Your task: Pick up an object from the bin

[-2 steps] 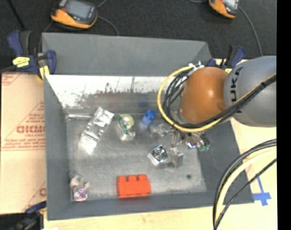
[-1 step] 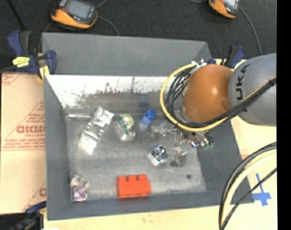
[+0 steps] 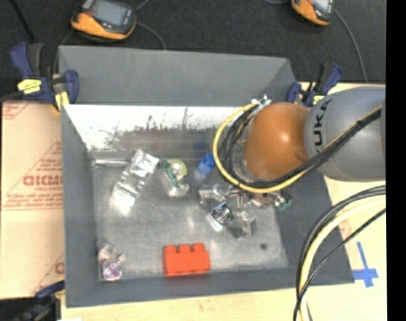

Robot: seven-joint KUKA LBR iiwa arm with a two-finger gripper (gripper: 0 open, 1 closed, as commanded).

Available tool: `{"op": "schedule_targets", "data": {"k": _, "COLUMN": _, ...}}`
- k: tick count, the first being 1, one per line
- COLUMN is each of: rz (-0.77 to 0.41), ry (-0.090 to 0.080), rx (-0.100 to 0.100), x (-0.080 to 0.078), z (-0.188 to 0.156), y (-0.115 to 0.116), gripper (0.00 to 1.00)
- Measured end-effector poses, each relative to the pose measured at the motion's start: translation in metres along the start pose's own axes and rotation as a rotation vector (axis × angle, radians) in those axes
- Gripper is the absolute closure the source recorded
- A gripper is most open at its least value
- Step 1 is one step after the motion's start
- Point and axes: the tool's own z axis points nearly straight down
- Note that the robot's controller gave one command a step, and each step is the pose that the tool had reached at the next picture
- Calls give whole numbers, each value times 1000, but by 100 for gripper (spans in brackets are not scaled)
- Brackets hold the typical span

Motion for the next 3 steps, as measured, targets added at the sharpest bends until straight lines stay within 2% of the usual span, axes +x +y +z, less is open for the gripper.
{"op": "schedule_targets", "data": {"k": 1, "rz": 4, "ry": -2, "rx": 1, "x": -1, "z": -1, "y": -1, "gripper": 0}}
{"op": "schedule_targets", "data": {"k": 2, "rz": 5, "ry": -3, "rx": 1, "x": -1, "z": -1, "y": -1, "gripper": 100}}
{"op": "schedule_targets", "data": {"k": 3, "rz": 12, "ry": -6, "rx": 6, "x": -2, "z": -50, "y": -3, "gripper": 100}}
